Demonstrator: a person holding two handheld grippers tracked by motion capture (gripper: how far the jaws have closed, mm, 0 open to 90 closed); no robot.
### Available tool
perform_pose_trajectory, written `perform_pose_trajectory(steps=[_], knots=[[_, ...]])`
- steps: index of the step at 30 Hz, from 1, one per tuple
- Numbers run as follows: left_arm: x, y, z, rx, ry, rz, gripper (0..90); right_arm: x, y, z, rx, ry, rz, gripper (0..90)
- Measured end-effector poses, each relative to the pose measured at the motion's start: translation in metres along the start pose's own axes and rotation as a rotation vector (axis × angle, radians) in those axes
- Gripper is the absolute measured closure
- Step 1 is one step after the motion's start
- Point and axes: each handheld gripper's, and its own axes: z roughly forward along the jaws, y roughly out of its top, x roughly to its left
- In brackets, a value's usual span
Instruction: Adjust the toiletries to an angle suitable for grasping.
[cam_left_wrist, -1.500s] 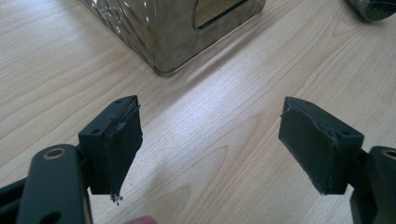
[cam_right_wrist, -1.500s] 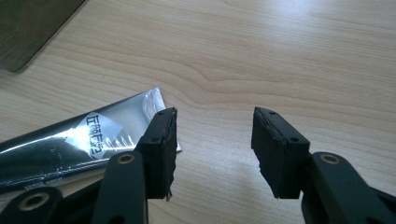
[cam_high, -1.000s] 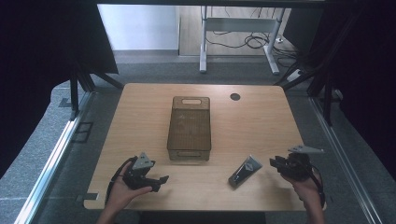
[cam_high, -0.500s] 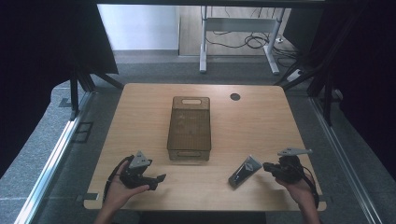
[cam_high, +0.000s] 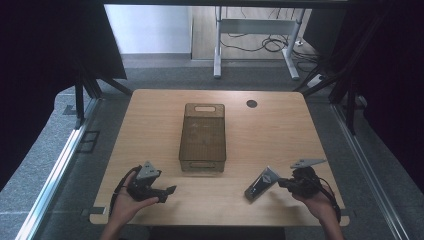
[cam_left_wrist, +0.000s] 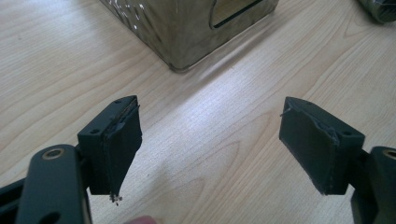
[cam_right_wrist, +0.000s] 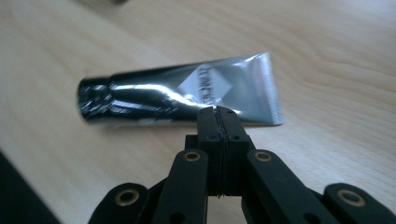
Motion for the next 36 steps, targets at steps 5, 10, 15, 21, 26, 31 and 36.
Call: perform_pose_trajectory(steps=[5,10,15,21,26,31,36], knots=[[-0.004,0.001,0.001,0.003,-0.011,0.009,21.3,0.023,0.006,0.009,0.1,0.04,-0.091,89.7],[-0.004,0.001,-0.001,-0.005,-0.014,0.01,21.3,0.042,0.006,0.017,0.178,0.083,-0.155,90.0],[-0.005,0.002,-0.002,-0.007,-0.011,0.013,21.3,0.057,0.006,0.023,0.221,0.105,-0.207,90.0],[-0.007,0.002,0.001,0.003,-0.017,0.021,21.3,0.065,0.01,0.04,0.262,0.144,-0.232,90.0],[-0.006,0.002,0.002,0.005,-0.016,0.018,21.3,0.068,0.014,0.048,0.268,0.147,-0.242,90.0],[-0.006,0.002,0.001,0.003,-0.016,0.02,21.3,0.073,0.02,0.054,0.259,0.139,-0.251,90.0],[-0.007,0.002,0.001,0.003,-0.014,0.022,21.3,0.074,0.028,0.061,0.253,0.13,-0.241,90.0]])
